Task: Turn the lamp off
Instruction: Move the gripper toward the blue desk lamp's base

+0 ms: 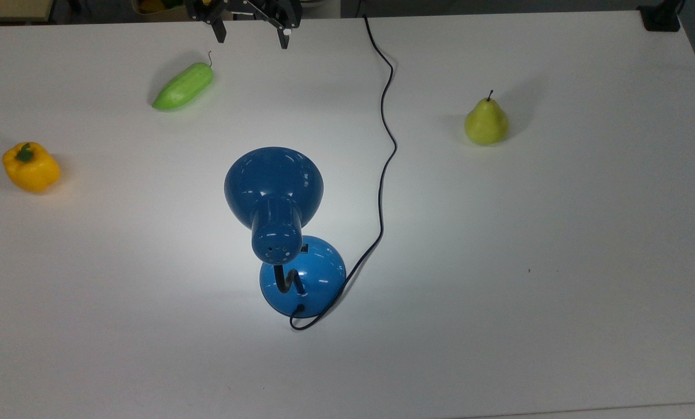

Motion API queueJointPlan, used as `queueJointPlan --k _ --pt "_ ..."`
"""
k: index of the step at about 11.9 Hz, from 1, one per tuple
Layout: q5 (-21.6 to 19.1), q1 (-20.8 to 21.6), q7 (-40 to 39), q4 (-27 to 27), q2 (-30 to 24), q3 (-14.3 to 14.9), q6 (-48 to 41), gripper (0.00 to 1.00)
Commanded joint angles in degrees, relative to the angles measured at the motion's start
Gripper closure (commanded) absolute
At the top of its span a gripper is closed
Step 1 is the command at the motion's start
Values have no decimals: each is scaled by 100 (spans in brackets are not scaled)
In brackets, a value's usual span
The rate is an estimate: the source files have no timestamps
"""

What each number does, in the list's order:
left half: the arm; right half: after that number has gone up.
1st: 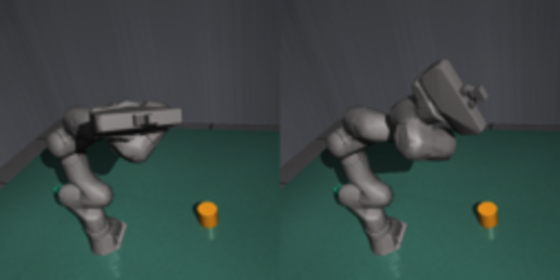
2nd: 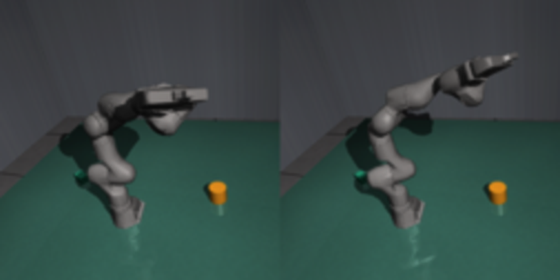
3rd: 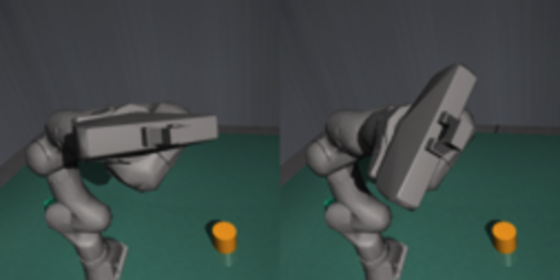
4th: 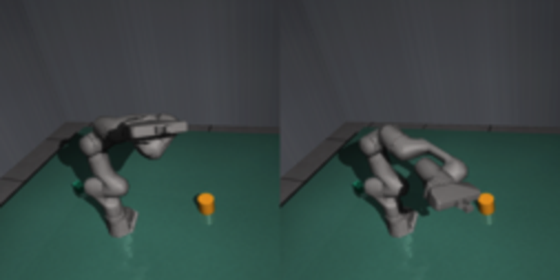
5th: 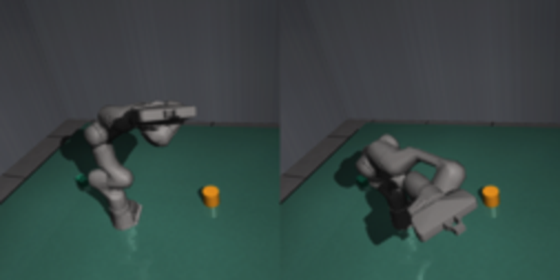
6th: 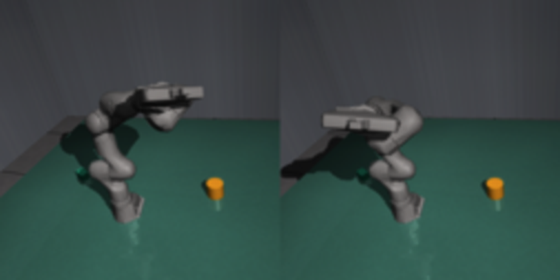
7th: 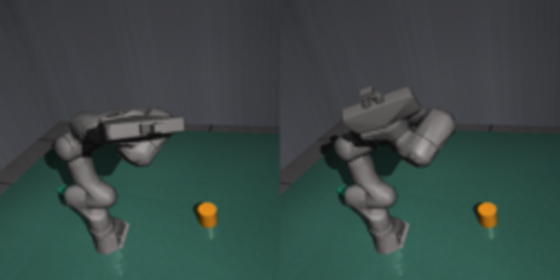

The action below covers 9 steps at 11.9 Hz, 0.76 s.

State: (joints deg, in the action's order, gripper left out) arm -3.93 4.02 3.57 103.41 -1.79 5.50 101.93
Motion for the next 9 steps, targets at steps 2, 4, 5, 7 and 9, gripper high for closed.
queueJointPlan --k 2,4,5,7,9 --pt "-37 -322 100 -435 47 3 -288 0" --pt "-29 -367 4 -462 82 -5 -209 0" --pt "-2 -367 12 -462 117 -5 -209 0" --pt "50 -324 30 -462 205 -14 -200 0" --pt "59 -332 -92 -462 206 -14 -200 29"
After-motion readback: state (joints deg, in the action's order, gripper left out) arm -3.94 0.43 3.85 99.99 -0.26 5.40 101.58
